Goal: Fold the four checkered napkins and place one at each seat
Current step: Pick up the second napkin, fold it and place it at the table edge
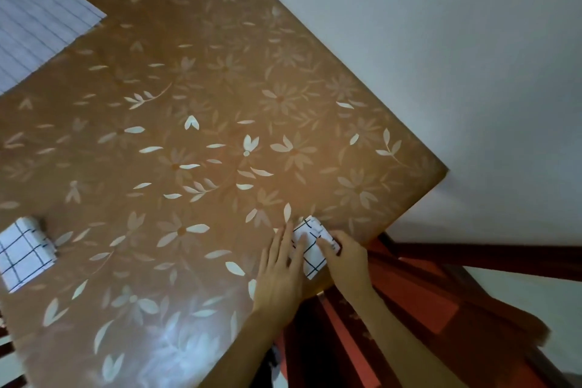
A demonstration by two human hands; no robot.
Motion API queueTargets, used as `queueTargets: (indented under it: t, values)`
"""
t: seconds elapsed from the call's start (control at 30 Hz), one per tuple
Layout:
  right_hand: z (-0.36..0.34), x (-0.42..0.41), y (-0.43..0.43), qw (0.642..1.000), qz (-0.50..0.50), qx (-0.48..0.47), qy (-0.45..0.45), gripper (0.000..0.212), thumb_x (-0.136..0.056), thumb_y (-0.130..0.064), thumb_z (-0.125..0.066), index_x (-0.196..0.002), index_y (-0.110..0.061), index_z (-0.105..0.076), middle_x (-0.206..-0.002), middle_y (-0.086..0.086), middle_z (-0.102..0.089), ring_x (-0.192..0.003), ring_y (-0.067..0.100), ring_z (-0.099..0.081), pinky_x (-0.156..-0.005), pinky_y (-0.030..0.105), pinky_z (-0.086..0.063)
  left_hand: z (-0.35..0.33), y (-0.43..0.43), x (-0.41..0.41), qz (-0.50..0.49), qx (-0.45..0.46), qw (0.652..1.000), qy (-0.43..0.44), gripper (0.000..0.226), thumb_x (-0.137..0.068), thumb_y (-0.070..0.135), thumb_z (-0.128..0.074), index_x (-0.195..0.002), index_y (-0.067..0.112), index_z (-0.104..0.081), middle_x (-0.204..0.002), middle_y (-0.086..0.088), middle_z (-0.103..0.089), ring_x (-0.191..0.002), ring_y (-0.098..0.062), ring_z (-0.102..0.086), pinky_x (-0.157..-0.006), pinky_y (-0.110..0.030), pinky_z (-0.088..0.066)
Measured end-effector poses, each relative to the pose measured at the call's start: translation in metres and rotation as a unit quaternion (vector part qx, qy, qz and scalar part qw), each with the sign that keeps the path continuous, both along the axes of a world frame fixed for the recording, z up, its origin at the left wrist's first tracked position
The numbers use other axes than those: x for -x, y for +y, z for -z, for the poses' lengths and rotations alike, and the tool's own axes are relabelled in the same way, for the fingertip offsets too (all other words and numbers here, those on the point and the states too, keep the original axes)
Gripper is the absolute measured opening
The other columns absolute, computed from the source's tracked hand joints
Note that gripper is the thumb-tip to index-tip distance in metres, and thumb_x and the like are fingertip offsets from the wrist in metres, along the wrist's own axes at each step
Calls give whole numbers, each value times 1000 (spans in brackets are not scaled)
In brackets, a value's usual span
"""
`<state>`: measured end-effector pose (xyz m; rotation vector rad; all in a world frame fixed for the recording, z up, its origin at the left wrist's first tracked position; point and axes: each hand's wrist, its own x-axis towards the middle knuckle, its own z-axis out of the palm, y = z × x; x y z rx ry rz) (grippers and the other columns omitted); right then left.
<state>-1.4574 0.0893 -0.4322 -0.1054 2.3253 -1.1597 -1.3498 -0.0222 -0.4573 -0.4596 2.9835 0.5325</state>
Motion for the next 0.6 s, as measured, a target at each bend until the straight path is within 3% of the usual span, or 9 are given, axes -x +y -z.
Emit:
queueTargets:
  t: [0.07,0.13,0.2,0.33,0.4,0.47,0.6]
  values:
    - [4,-1,1,997,-18,-41,65,12,-95,-24,-63,-100,-14,-67,-94,-2,-67,-91,18,-64,-78,27,-54,6,5,2,27,11,999,-34,77,-84,34,-69,-151,11,-39,-162,-20,-32,-146,-37,-40,-107,-56,-48]
    - [7,-3,7,987,-30,-92,132,24,-94,-21,-63,-117,-14,-62,-115,2,-63,-110,20,-57,-94,35,-50,8,8,4,17,13,998,-51,66,-95,34,-50,-154,11,-32,-164,-18,-29,-149,-35,-35,-108,-56,-45]
    - [7,-5,16,970,-64,-101,213,36,-95,-20,-58,-130,-14,-55,-133,5,-58,-124,20,-51,-104,35,-44,10,11,8,-1,14,998,-55,60,-101,33,-36,-157,10,-30,-165,-17,-28,-152,-32,-30,-112,-55,-41]
    - [15,-10,25,880,-271,-87,380,46,-100,-27,-44,-142,-10,-49,-149,11,-52,-138,22,-49,-109,31,-37,14,13,11,8,40,996,-77,66,-101,37,-40,-158,7,-26,-167,-15,-21,-155,-30,-19,-119,-56,-31]
    - [27,-10,27,841,-357,-129,385,56,-96,-24,-52,-148,-5,-45,-156,14,-41,-145,25,-40,-114,37,-33,17,13,11,18,49,994,-98,69,-102,41,-40,-159,8,-22,-169,-13,-13,-157,-29,-11,-120,-56,-22]
    - [37,-7,32,833,-390,-185,346,64,-93,-26,-58,-151,-6,-39,-161,13,-34,-149,24,-32,-118,43,-26,18,13,11,12,51,993,-101,67,-104,45,-36,-160,9,-22,-169,-12,-12,-157,-28,-10,-121,-56,-18]
    - [47,0,44,831,-399,-224,318,60,-104,-36,-34,-157,-9,-26,-165,11,-25,-154,23,-19,-121,49,-23,11,12,11,-7,35,995,-92,71,-103,58,-26,-161,16,-20,-170,-7,-13,-158,-25,-8,-123,-56,-16]
